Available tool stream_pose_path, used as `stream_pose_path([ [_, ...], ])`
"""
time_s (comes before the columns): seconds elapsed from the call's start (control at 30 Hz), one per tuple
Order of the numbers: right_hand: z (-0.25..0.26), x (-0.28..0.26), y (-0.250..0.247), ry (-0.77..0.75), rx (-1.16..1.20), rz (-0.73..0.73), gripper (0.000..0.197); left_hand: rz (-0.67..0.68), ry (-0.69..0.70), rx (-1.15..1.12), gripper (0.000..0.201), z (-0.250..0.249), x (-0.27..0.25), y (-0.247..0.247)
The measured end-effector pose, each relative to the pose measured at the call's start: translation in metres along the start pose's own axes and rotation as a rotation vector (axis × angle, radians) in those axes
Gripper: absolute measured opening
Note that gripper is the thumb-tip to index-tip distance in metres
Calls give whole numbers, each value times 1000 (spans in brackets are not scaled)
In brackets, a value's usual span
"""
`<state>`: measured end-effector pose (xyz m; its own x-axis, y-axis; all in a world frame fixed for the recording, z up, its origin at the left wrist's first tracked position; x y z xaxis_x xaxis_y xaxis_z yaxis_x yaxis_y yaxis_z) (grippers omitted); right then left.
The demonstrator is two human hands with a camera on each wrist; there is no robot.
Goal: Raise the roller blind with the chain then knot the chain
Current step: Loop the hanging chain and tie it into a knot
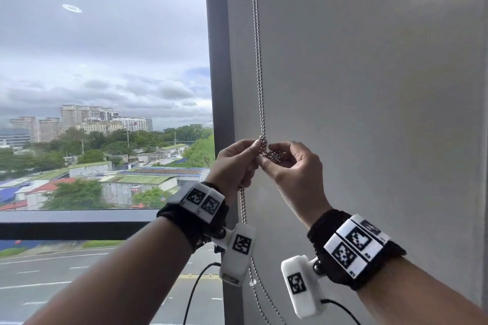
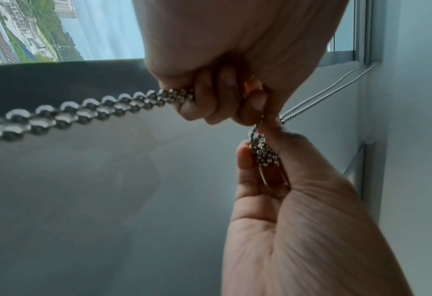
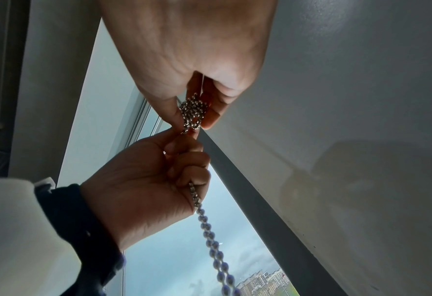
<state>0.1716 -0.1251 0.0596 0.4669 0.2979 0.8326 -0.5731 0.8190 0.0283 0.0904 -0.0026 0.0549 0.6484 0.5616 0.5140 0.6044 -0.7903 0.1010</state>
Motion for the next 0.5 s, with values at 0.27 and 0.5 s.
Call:
stream_pose_path([
  [0.27,-9,-6,-2,59,147,12,35,-37,-13,-130,17,18,-8,5],
  [0.5,-15,-7,2,70,154,35,28,-46,-45,-213,18,51,-26,4],
])
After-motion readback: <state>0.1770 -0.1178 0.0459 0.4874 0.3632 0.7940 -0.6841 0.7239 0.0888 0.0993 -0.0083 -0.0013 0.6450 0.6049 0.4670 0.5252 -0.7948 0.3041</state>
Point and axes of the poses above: each hand's wrist, its own x-axis towards the middle knuckle, its own y-axis out of the palm, z = x × y, the point moved 9 cm from there along x, towards the middle knuckle, and after that the axes turned 3 degrees about z, right-handed, at the moved point
